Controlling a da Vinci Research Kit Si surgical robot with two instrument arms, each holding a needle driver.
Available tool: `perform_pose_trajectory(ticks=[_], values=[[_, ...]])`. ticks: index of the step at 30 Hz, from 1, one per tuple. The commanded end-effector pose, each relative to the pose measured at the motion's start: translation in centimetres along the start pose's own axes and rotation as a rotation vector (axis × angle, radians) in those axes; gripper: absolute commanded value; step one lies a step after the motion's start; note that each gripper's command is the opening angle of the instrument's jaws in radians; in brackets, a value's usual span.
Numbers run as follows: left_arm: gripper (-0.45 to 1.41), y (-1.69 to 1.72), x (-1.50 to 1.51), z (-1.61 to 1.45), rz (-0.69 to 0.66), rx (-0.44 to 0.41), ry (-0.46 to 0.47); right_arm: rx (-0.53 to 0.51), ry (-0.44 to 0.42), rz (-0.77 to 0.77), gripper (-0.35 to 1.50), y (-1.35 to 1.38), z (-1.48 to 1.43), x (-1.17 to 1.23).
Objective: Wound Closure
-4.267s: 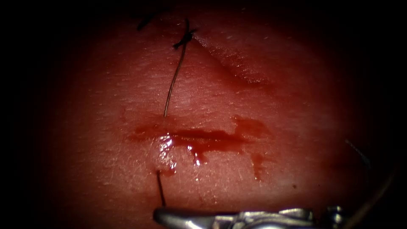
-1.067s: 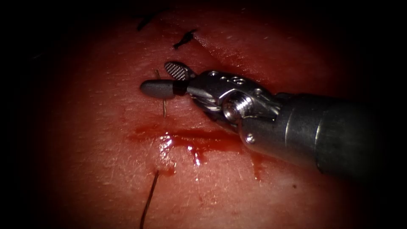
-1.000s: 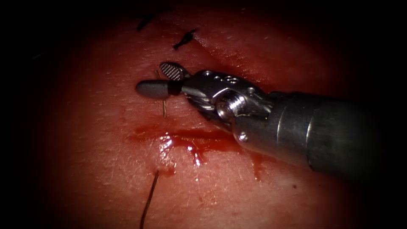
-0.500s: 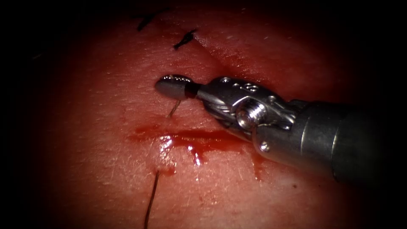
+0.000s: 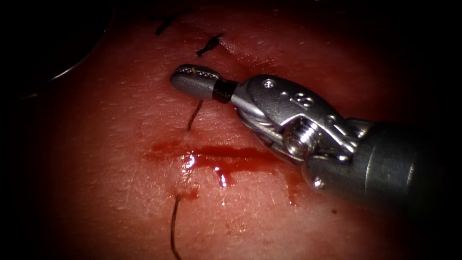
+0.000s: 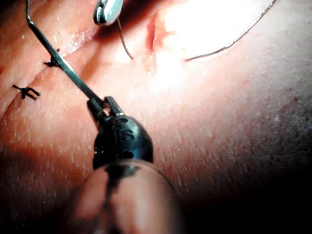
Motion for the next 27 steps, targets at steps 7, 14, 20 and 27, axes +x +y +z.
perform_pose_trajectory(ticks=[7, 14, 20, 27], values=[[-0.45, -0.01, 0.25, 0.20, -0.021, 0.015, 0.032, 0.055, 0.111, 0.039, 1.38, 0.02, 0.08, -0.06], [-0.45, -0.02, 0.60, 0.48, -0.035, 0.004, 0.095, 0.036, 0.180, 0.059, 1.48, -0.01, -0.22, 0.05], [-0.45, 0.17, 0.81, 0.95, -0.012, -0.018, 0.153, -0.014, 0.188, -0.042, 1.48, -0.16, -0.69, 0.07], [0.10, 0.55, 0.74, 1.29, -0.027, -0.065, 0.177, -0.008, 0.181, -0.054, 1.45, -0.19, -0.88, 0.06]])
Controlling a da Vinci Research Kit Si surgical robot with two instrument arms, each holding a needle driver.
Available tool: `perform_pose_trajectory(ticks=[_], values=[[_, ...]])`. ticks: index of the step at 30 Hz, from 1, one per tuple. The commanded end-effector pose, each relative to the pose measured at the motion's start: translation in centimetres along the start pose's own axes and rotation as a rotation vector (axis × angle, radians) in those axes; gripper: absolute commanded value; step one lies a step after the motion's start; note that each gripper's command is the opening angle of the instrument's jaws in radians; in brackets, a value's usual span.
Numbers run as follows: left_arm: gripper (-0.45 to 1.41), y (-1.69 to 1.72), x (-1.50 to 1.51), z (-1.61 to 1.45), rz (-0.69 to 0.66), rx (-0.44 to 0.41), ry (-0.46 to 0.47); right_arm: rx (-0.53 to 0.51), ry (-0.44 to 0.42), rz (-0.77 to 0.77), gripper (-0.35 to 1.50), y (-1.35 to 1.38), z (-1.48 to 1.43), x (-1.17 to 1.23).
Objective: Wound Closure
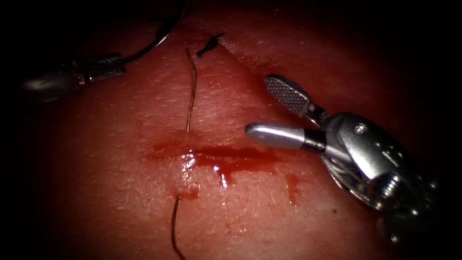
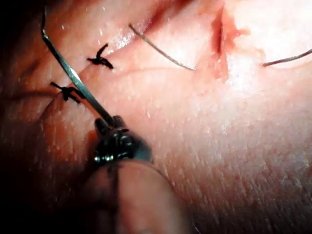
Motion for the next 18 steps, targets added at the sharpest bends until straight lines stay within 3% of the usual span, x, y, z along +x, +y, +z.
perform_pose_trajectory(ticks=[1, 3, 5, 7, 12, 16, 18], values=[[0.52, 0.07, -0.02, 0.12, -0.003, -0.032, 0.013, 0.003, -0.001, -0.002, 1.45, 0.02, 0.08, -0.03], [0.78, 0.11, -0.03, 0.15, -0.025, -0.062, 0.016, 0.002, -0.001, -0.002, 1.45, 0.02, 0.09, -0.03], [1.16, 0.14, -0.04, 0.15, -0.043, -0.082, 0.018, 0.002, -0.001, -0.008, 1.45, 0.02, 0.09, -0.04], [1.38, 0.14, -0.07, 0.12, -0.053, -0.098, 0.009, 0.002, -0.001, -0.009, 1.45, 0.02, 0.09, -0.04], [1.40, 0.13, -0.32, -0.19, -0.108, -0.108, -0.071, 0.002, 0.000, -0.010, 1.45, 0.01, 0.10, -0.06], [1.21, -0.15, -0.57, -0.52, -0.042, 0.000, -0.226, 0.003, 0.000, -0.013, 1.45, 0.00, 0.09, -0.08], [0.98, -0.54, -0.71, -0.73, -0.038, 0.109, -0.294, 0.003, 0.000, -0.020, 1.45, 0.01, 0.09, -0.09]])
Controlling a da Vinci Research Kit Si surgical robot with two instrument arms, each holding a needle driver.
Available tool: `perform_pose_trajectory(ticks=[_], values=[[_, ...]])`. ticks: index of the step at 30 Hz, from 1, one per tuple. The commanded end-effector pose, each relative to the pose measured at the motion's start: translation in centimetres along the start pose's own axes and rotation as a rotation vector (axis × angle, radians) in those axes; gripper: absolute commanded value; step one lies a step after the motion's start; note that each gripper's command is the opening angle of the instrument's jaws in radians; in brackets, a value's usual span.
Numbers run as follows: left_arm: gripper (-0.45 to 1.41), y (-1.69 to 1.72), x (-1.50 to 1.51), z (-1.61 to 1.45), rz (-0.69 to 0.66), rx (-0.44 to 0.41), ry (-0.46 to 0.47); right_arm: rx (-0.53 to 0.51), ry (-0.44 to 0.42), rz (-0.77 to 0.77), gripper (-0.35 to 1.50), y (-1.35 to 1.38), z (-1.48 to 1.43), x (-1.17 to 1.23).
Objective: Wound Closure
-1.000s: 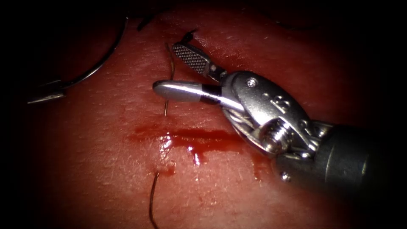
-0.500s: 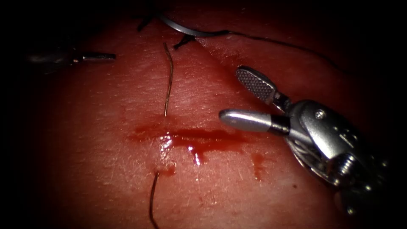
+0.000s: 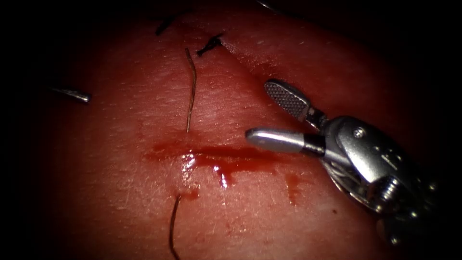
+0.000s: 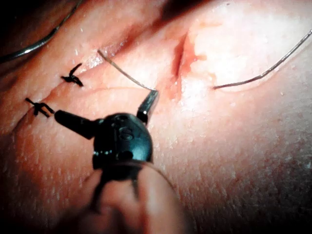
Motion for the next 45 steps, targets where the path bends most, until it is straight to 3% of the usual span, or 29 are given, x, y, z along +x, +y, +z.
perform_pose_trajectory(ticks=[1, 5, 7, 10, 13, 16, 19, 21, 27, 32, 36, 37, 38, 39, 41, 45], values=[[0.93, -0.08, 0.00, 0.05, 0.001, 0.015, -0.025, 0.000, 0.002, -0.001, 1.45, 0.02, 0.08, -0.03], [0.83, -0.46, -0.25, -0.05, -0.008, 0.050, -0.208, 0.001, 0.002, -0.008, 1.40, 0.01, 0.06, -0.04], [0.78, -0.60, -0.34, -0.06, -0.013, 0.098, -0.235, 0.000, 0.002, -0.020, 1.40, 0.01, 0.07, -0.04], [0.76, -0.92, -0.41, -0.01, 0.028, 0.117, -0.134, 0.010, -0.022, -0.040, 1.40, 0.01, 0.06, -0.04], [0.79, -1.42, -0.38, 0.14, 0.133, 0.109, 0.063, 0.017, -0.041, -0.054, 1.38, 0.01, 0.05, -0.04], [0.81, -1.74, -0.30, 0.24, 0.217, 0.115, 0.120, 0.017, -0.041, -0.060, 1.38, 0.01, 0.05, -0.03], [0.83, -2.17, -0.10, 0.40, 0.389, 0.148, 0.217, 0.018, -0.041, -0.066, 1.38, 0.01, 0.04, -0.03], [0.83, -2.25, -0.04, 0.44, 0.436, 0.142, 0.271, 0.018, -0.041, -0.066, 1.40, 0.01, 0.04, -0.03], [0.84, -2.43, 0.10, 0.60, 0.485, 0.113, 0.331, 0.019, -0.043, -0.078, 1.40, 0.01, 0.04, -0.04], [0.84, -2.74, 0.31, 0.98, 0.561, 0.107, 0.369, 0.019, -0.043, -0.079, 1.40, 0.00, 0.04, -0.05], [0.57, -2.73, 0.38, 1.24, 0.608, 0.133, 0.348, 0.022, -0.051, -0.082, 1.40, -0.01, 0.05, -0.07], [0.39, -2.70, 0.38, 1.27, 0.613, 0.139, 0.343, 0.022, -0.051, -0.082, 1.40, -0.01, 0.05, -0.07], [0.09, -2.68, 0.39, 1.29, 0.629, 0.150, 0.335, 0.022, -0.051, -0.082, 1.40, -0.01, 0.05, -0.07], [-0.45, -2.62, 0.40, 1.31, 0.650, 0.177, 0.319, 0.022, -0.051, -0.082, 1.40, -0.01, 0.05, -0.07], [-0.45, -2.46, 0.42, 1.29, 0.652, 0.268, 0.294, 0.022, -0.051, -0.082, 1.38, -0.01, 0.05, -0.07], [-0.45, -2.15, 0.36, 1.14, 0.665, 0.239, 0.281, 0.023, -0.051, -0.082, 1.37, -0.01, 0.04, -0.07]])
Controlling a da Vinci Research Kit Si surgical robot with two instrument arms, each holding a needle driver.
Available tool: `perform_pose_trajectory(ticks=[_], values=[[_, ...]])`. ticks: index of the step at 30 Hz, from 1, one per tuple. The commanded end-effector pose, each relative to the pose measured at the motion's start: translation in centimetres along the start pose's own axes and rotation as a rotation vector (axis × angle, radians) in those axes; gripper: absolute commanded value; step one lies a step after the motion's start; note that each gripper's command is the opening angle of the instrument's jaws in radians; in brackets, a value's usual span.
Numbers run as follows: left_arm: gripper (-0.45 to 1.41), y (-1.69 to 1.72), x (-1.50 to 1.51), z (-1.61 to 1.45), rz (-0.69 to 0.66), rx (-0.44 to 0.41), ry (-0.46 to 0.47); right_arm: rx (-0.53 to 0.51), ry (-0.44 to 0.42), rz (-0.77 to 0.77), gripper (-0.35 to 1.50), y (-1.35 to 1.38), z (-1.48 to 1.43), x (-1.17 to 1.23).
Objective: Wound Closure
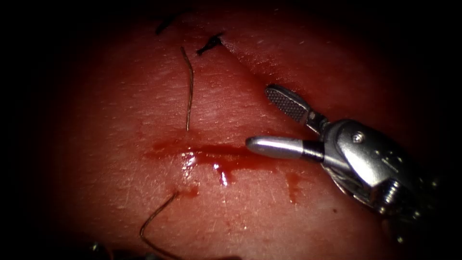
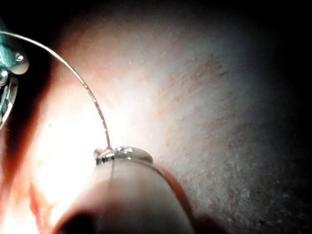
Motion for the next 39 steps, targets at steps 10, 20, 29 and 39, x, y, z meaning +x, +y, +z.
perform_pose_trajectory(ticks=[10, 20, 29, 39], values=[[-0.45, 0.48, 0.10, -0.49, -0.042, -0.090, -0.003, 0.001, 0.003, -0.021, 1.35, -0.03, 0.08, -0.03], [-0.45, 0.43, -0.13, -0.72, -0.050, -0.072, -0.040, 0.278, -0.026, -0.223, 1.35, -0.54, 0.61, -0.45], [-0.45, 0.47, -0.21, -0.74, -0.043, -0.053, -0.054, 0.381, 0.043, -0.336, 1.35, -0.84, 0.93, -0.70], [-0.45, 0.47, -0.22, -0.72, -0.042, -0.046, -0.048, 0.371, 0.126, -0.482, 1.33, -1.15, 1.32, -0.65]])
